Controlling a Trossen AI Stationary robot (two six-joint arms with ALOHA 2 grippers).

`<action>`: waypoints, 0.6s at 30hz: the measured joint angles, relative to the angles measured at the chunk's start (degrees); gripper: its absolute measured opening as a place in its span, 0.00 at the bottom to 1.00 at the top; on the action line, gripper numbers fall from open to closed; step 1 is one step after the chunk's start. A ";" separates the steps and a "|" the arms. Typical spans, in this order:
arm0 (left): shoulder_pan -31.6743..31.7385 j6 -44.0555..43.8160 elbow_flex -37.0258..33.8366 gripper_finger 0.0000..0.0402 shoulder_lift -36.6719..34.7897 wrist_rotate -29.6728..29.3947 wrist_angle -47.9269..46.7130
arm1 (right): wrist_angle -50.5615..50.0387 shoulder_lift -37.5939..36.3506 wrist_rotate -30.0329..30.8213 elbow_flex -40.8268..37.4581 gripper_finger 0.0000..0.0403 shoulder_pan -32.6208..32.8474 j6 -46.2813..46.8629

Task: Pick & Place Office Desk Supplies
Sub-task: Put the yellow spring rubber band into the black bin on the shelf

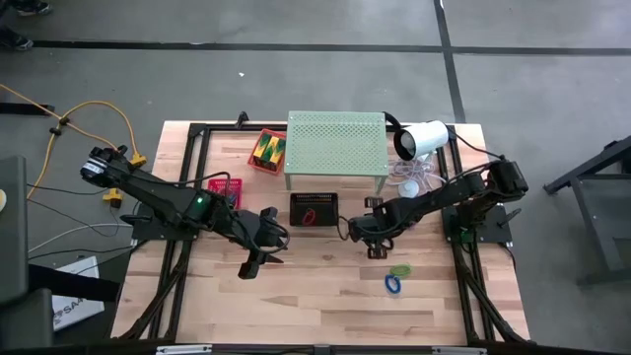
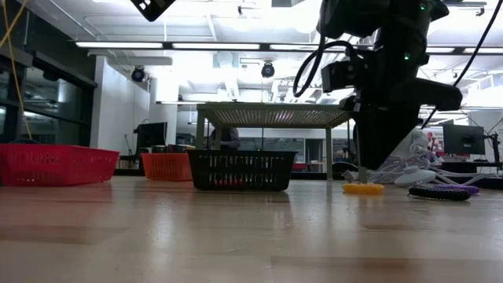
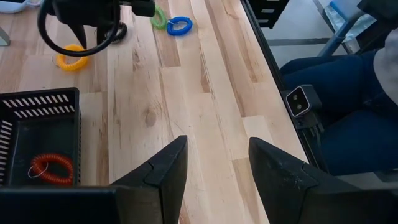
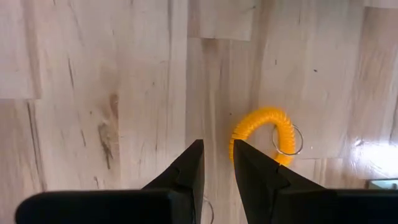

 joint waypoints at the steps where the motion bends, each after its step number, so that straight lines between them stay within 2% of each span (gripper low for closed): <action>1: 0.01 0.00 0.00 0.41 0.00 -0.01 0.00 | 0.03 0.00 0.01 0.00 0.18 -0.04 -0.33; 9: 0.00 0.00 0.00 0.41 0.00 -0.01 0.00 | 1.47 0.00 -2.26 -0.30 0.18 -3.52 -0.63; 18: 0.01 0.00 0.00 0.41 0.00 0.01 -0.02 | 7.57 0.09 -5.99 -5.34 0.18 -6.22 0.75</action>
